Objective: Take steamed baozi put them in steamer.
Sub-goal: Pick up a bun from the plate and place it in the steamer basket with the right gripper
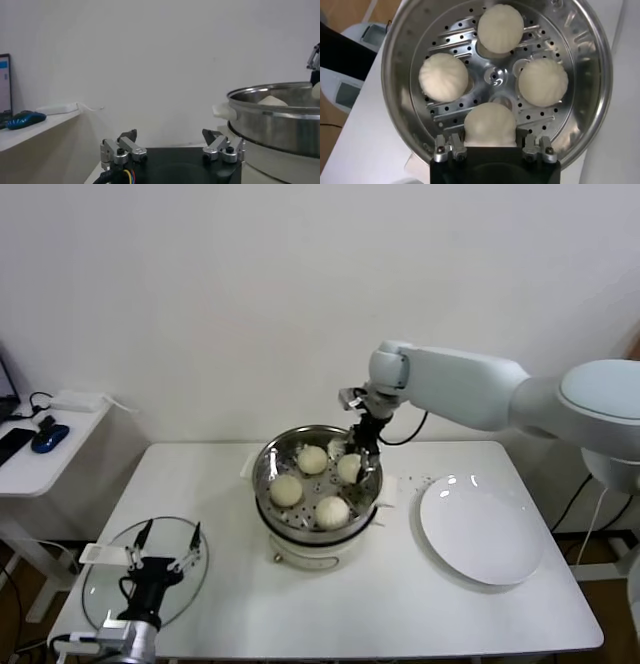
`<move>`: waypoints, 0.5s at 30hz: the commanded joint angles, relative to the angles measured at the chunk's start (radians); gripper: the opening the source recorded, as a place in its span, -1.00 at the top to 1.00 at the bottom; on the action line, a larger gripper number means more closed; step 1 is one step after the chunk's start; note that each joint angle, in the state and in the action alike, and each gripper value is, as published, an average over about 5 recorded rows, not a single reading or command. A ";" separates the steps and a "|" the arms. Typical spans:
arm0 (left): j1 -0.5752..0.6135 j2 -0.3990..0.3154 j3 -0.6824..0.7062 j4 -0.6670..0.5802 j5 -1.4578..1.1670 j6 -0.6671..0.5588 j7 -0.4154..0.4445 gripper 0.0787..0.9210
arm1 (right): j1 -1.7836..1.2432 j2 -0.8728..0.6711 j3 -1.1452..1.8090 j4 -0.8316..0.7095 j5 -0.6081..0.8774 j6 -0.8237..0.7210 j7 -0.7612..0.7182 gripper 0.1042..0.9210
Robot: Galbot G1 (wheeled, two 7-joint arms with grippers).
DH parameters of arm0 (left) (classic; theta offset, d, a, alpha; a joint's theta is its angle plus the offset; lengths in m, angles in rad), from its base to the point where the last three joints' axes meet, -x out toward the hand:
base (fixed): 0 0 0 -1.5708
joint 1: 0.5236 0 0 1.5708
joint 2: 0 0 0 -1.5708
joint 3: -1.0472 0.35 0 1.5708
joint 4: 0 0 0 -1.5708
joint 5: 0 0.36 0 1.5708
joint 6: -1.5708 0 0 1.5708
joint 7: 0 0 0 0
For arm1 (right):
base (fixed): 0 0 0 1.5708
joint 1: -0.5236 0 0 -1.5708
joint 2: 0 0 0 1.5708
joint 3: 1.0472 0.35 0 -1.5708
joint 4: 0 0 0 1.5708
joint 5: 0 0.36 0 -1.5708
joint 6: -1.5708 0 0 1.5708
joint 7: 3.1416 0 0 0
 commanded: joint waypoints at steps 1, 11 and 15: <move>0.004 0.003 -0.002 0.003 -0.004 -0.002 0.000 -0.77 | -0.049 0.025 0.018 -0.049 -0.048 0.004 -0.002 -0.32; 0.008 0.007 -0.006 0.004 -0.009 -0.005 -0.001 -0.77 | -0.056 0.048 0.022 -0.075 -0.056 0.007 -0.002 -0.32; 0.008 0.006 -0.005 0.003 -0.009 -0.006 -0.001 -0.77 | -0.062 0.053 0.024 -0.078 -0.064 0.010 -0.002 -0.34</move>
